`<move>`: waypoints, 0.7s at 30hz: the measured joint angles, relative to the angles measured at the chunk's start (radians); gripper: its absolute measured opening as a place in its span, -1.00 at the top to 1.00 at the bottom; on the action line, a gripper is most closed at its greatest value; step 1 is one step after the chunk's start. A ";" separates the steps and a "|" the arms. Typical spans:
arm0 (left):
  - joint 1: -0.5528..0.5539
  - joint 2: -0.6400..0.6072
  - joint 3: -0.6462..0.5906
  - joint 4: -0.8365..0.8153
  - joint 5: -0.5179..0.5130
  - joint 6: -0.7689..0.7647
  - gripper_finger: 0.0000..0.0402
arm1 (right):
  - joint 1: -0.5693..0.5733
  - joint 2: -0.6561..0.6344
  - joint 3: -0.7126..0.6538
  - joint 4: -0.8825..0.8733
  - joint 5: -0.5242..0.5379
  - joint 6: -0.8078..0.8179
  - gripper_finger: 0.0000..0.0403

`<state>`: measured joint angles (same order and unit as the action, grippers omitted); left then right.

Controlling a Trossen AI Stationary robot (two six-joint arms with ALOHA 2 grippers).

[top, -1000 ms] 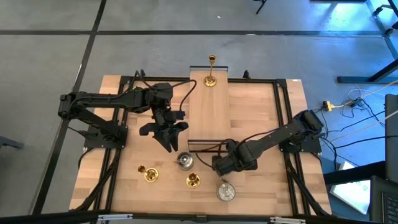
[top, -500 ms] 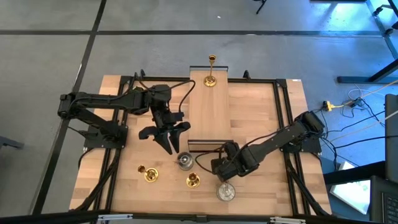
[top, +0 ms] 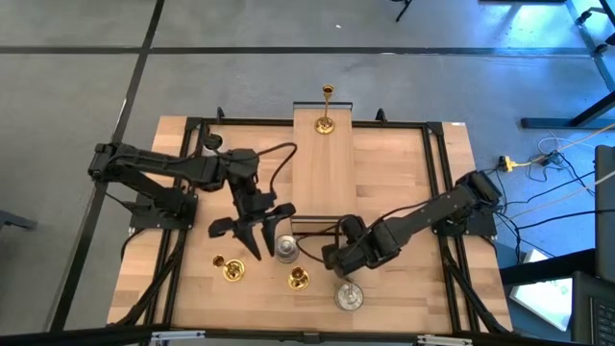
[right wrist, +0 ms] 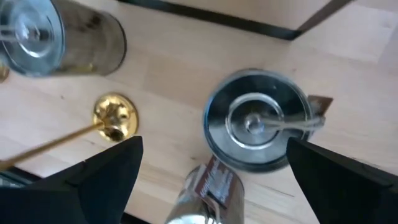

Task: Pick & Place candle stick holders
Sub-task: Put the top right silver scented candle on the shelf

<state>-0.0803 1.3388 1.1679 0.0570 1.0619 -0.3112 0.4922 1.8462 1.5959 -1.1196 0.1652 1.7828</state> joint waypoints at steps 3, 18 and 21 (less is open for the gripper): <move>-0.004 0.000 0.000 0.000 -0.005 -0.001 0.35 | -0.010 0.000 0.001 0.000 -0.001 0.013 -0.99; -0.003 0.000 0.000 -0.028 0.004 -0.006 0.35 | -0.016 0.000 0.001 -0.006 0.007 0.056 -0.99; -0.003 0.000 0.000 -0.073 0.006 0.019 0.35 | -0.011 0.000 0.001 -0.007 0.016 0.050 -0.99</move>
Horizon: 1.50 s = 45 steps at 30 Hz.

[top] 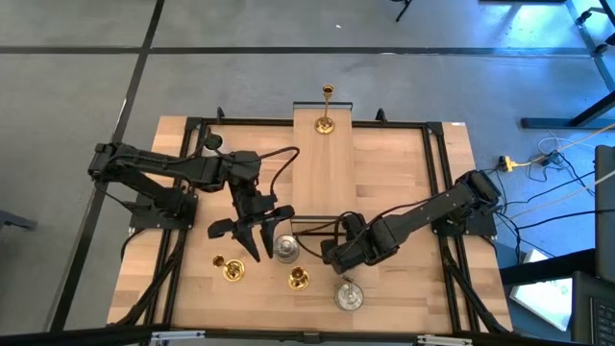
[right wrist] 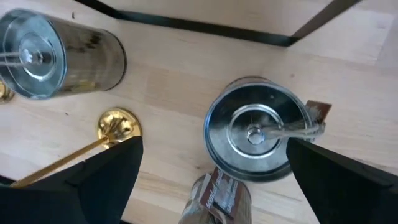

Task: Pick & Place candle stick holders
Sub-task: Put the top right silver scented candle on the shelf

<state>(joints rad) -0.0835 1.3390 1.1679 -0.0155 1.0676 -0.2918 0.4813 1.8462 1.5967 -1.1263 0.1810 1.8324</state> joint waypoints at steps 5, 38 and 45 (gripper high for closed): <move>0.000 0.000 0.000 -0.041 -0.002 0.033 0.35 | 0.000 0.000 0.000 0.016 -0.004 0.000 -0.99; 0.014 0.000 0.000 -0.041 -0.008 0.044 0.35 | -0.008 0.045 -0.025 0.028 -0.040 0.003 -0.99; 0.013 0.000 0.000 -0.041 -0.010 0.044 0.35 | -0.010 0.069 -0.025 0.010 -0.039 0.009 -0.99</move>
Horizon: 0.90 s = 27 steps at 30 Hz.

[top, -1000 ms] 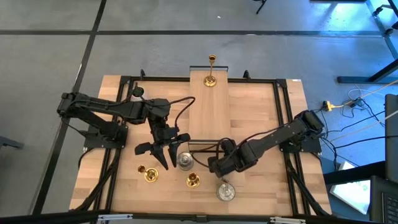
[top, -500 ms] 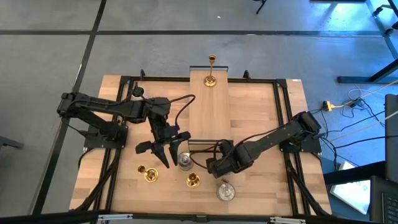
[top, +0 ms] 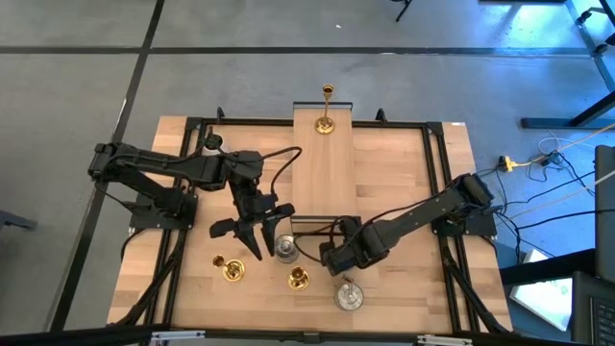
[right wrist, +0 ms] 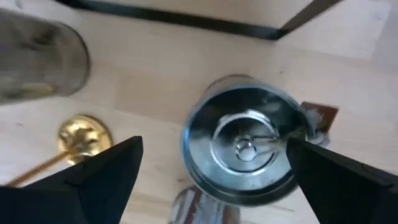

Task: Pick & Place candle stick holders
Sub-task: Put the top right silver scented candle on the shelf

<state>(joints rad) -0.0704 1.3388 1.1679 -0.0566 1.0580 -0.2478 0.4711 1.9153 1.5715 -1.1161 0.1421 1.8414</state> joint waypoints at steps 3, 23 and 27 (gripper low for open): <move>0.000 0.000 0.000 0.000 0.000 0.000 0.35 | -0.001 0.009 0.000 0.020 -0.026 -0.011 -0.99; 0.000 0.000 0.000 -0.003 0.001 0.006 0.35 | 0.000 -0.003 0.059 -0.144 -0.091 0.010 -0.99; 0.000 0.000 0.000 -0.003 0.001 0.007 0.35 | -0.001 -0.003 0.056 -0.117 -0.089 0.010 -0.99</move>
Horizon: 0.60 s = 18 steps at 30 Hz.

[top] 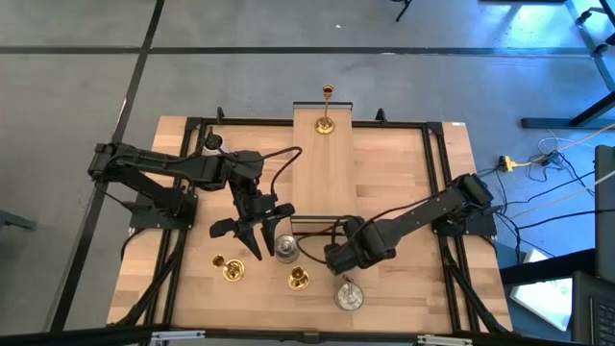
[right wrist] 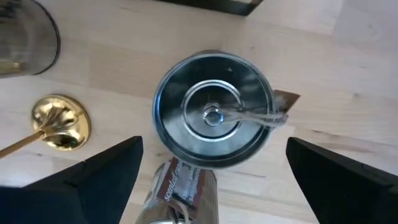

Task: Pick & Place candle stick holders
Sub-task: Put the top right silver scented candle on the shelf

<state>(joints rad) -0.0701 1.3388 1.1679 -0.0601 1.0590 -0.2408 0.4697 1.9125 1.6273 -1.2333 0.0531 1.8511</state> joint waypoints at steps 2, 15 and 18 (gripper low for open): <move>0.000 0.000 0.000 0.000 0.000 0.000 0.35 | -0.002 0.000 -0.001 -0.004 0.007 -0.003 -0.99; 0.000 0.000 0.000 0.000 0.000 -0.007 0.35 | -0.025 0.006 -0.001 0.011 0.039 -0.032 -0.99; 0.000 0.000 0.000 0.000 0.000 -0.011 0.35 | -0.027 0.017 -0.003 0.012 0.027 -0.057 -0.99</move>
<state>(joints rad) -0.0704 1.3388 1.1679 -0.0601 1.0592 -0.2516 0.4427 1.9297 1.6247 -1.2208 0.0804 1.7940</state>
